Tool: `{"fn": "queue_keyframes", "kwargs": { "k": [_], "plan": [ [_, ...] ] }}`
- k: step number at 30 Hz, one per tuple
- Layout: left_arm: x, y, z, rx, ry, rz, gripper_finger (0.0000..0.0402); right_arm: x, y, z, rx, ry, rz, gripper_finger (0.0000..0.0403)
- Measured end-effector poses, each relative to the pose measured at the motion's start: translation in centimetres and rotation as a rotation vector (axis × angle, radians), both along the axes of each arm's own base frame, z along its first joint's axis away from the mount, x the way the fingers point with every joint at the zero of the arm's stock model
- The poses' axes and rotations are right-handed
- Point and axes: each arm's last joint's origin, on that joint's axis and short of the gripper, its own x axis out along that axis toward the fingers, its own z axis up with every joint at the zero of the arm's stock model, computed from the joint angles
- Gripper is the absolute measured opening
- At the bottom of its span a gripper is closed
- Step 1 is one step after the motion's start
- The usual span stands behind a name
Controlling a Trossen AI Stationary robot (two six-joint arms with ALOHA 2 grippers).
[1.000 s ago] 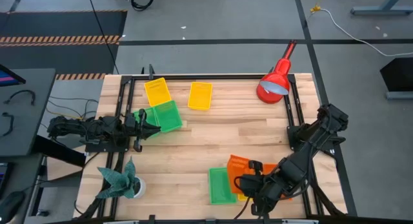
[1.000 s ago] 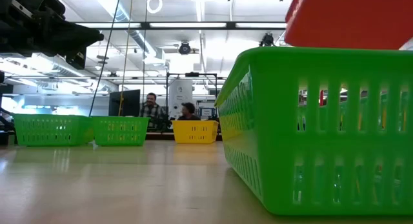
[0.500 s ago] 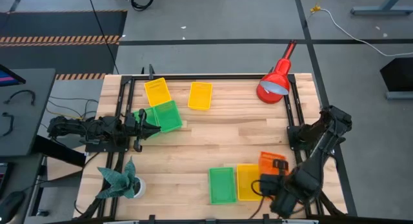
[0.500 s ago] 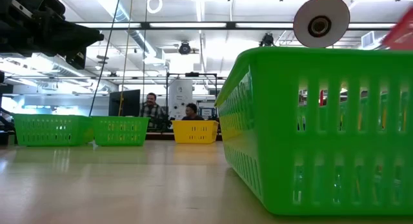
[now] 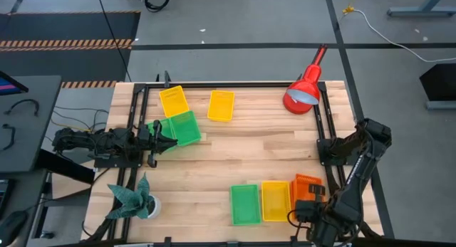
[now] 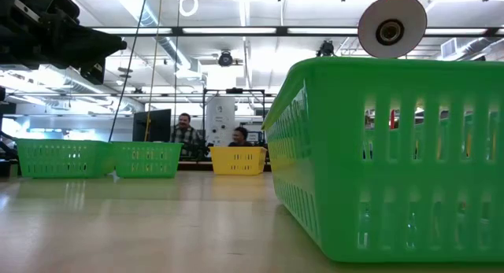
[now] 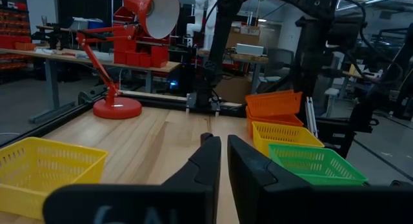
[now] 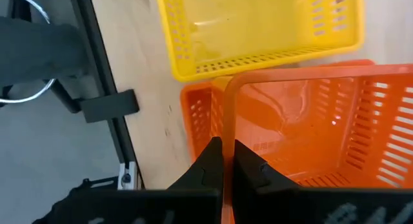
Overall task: Stack baskets by color
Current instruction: Stack the top orange basket on the bottom orange basket
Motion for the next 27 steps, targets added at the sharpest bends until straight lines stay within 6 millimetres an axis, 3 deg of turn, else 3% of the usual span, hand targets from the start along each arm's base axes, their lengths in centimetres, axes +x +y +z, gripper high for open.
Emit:
{"fn": "queue_keyframes", "kwargs": {
  "k": [13,23,27],
  "plan": [
    [0.0,0.0,0.0,0.000,0.000,0.000,0.0036,-0.4,-0.3,-2.5,0.027,0.083,0.001,0.0036],
    [0.0,0.0,0.0,0.000,0.000,0.000,0.0030,-0.3,-0.7,-2.5,-0.044,-0.018,-0.124,0.0145],
    [0.0,0.0,0.0,0.000,0.000,0.001,0.0036,-0.1,-0.9,-2.5,-0.069,-0.034,-0.130,0.0160]
  ]
}}
